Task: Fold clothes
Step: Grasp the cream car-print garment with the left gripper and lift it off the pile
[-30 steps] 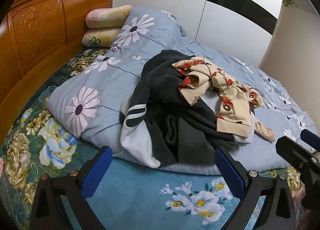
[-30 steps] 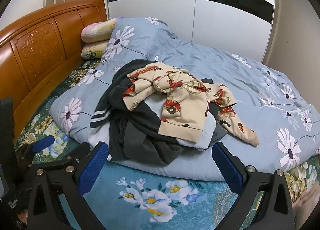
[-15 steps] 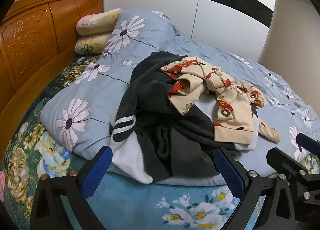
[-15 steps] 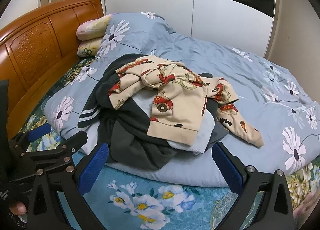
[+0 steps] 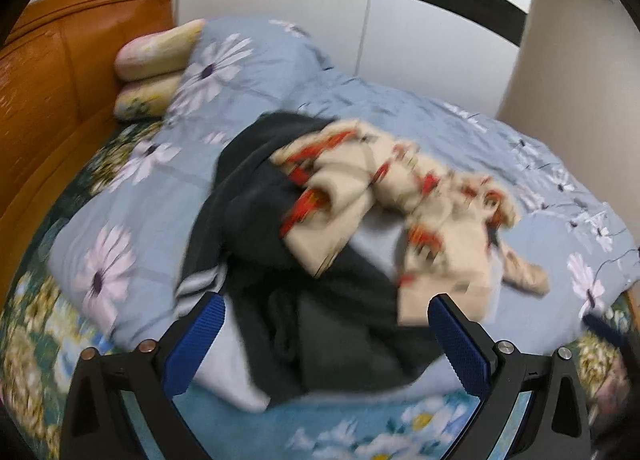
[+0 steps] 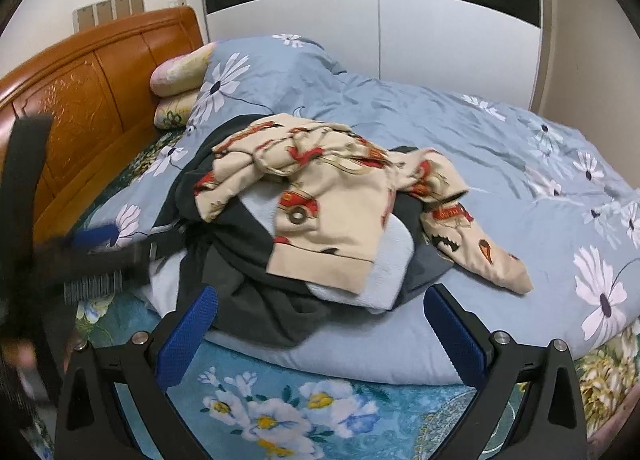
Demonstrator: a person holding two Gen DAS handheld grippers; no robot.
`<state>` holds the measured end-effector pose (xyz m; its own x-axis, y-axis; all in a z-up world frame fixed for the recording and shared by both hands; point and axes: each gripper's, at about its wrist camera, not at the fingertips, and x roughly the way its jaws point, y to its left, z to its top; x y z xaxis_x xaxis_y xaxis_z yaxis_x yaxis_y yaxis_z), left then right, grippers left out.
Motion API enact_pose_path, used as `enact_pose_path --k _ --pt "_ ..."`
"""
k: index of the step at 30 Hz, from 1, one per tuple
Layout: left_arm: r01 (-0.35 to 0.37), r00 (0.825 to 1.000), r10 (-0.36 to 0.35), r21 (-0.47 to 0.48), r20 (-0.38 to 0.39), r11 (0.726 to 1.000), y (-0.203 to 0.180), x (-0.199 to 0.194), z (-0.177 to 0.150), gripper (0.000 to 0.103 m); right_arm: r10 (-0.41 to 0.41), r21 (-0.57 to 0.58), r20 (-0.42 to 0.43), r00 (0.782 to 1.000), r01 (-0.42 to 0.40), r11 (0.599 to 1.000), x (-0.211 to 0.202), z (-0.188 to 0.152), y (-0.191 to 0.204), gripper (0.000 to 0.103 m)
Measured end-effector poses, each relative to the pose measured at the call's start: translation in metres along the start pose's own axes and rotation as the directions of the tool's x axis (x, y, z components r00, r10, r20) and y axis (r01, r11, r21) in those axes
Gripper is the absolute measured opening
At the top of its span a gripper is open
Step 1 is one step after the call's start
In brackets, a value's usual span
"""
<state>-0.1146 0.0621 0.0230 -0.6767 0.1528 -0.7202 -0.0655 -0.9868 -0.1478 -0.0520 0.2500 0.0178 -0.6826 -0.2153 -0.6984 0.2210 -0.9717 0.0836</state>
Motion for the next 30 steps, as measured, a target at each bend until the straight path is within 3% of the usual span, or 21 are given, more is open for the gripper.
enact_pose_path --k 3,9,12,14,15,18,25,30 --pt "0.014 1.000 -0.014 -0.002 0.000 1.000 -0.014 0.021 0.032 0.103 -0.010 0.038 0.002 1.000 0.010 0.999 0.000 -0.006 -0.020 0.103" --pt "-0.036 0.997 0.032 -0.055 -0.069 0.998 -0.034 0.088 0.070 0.102 -0.049 0.105 -0.030 0.998 0.052 0.993 0.003 -0.028 -0.062 0.103" --pt "-0.078 0.992 0.068 -0.089 -0.109 0.993 -0.035 0.116 0.075 0.080 -0.075 0.110 -0.053 0.996 0.081 0.991 0.002 -0.040 -0.079 0.103" --pt "-0.097 0.992 0.089 -0.086 -0.092 0.992 -0.038 0.119 0.077 0.057 -0.094 0.114 -0.067 0.993 0.101 0.988 -0.001 -0.047 -0.091 0.103" --pt "-0.102 0.992 0.095 -0.086 -0.084 0.991 -0.039 0.116 0.077 0.037 -0.103 0.118 -0.074 0.992 0.111 0.987 -0.003 -0.050 -0.096 0.103" --pt "-0.083 0.995 0.077 -0.098 -0.065 0.992 -0.040 0.097 0.079 0.026 -0.133 0.141 -0.090 0.987 0.145 0.979 -0.012 -0.056 -0.113 0.103" --pt "0.028 0.999 -0.025 -0.063 0.038 0.998 -0.037 -0.008 0.066 0.024 -0.155 0.190 -0.055 0.986 0.162 0.968 -0.053 -0.047 -0.113 0.103" --pt "0.166 0.983 -0.160 -0.064 0.087 0.984 0.002 -0.107 -0.001 0.024 -0.144 0.179 -0.020 0.989 0.146 0.973 -0.091 -0.042 -0.086 0.103"
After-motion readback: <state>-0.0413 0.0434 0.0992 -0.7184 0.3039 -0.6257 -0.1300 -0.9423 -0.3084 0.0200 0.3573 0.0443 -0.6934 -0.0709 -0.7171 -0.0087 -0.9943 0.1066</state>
